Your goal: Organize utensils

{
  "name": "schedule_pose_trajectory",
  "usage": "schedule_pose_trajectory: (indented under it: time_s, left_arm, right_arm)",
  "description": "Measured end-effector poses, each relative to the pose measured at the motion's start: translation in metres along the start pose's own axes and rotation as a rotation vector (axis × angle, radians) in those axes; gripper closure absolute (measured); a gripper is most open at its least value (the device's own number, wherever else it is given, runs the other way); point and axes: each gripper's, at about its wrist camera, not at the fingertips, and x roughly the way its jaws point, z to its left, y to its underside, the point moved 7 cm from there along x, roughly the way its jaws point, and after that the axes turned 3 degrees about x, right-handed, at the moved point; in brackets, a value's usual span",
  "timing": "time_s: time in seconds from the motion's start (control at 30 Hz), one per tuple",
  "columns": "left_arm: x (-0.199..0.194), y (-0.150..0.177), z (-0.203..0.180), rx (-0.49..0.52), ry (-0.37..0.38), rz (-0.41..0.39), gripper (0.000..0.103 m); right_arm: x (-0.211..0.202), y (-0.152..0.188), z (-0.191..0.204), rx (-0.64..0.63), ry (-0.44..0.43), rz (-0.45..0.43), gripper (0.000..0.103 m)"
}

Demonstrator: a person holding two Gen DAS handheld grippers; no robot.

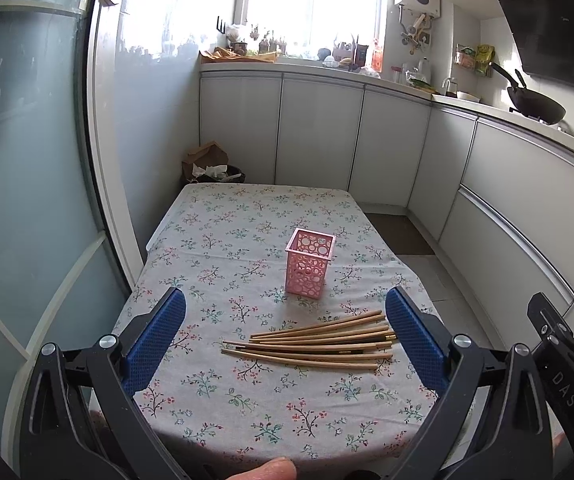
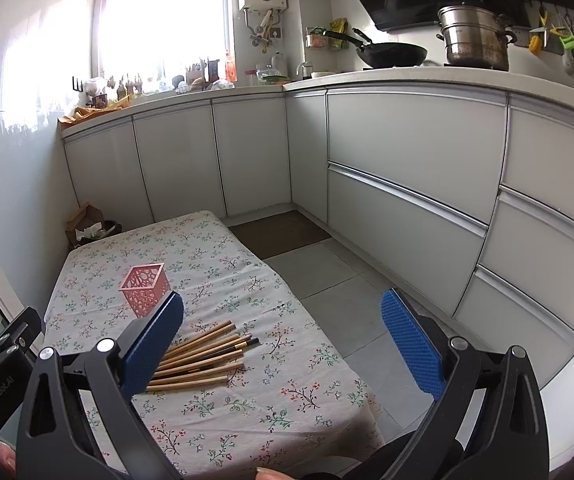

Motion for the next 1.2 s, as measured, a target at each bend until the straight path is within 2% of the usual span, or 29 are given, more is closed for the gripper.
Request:
schedule_pose_trajectory:
  time_s: [1.0,1.1,1.2]
  left_arm:
    - [0.003,0.005,-0.005,0.008,-0.001,0.013,0.007]
    - [0.011,0.001,-0.006,0.018,0.022,0.028,0.007]
    - [0.032,-0.005,-0.019,0.066,0.123,0.082,0.007]
  right_arm:
    - [0.008,0.005,-0.004,0.018,-0.003,0.023,0.006]
    - [0.014,0.007,-0.008,0.029,-0.004,0.036,0.006]
    - [0.032,0.014,-0.018,0.086,-0.037,0.094,0.006]
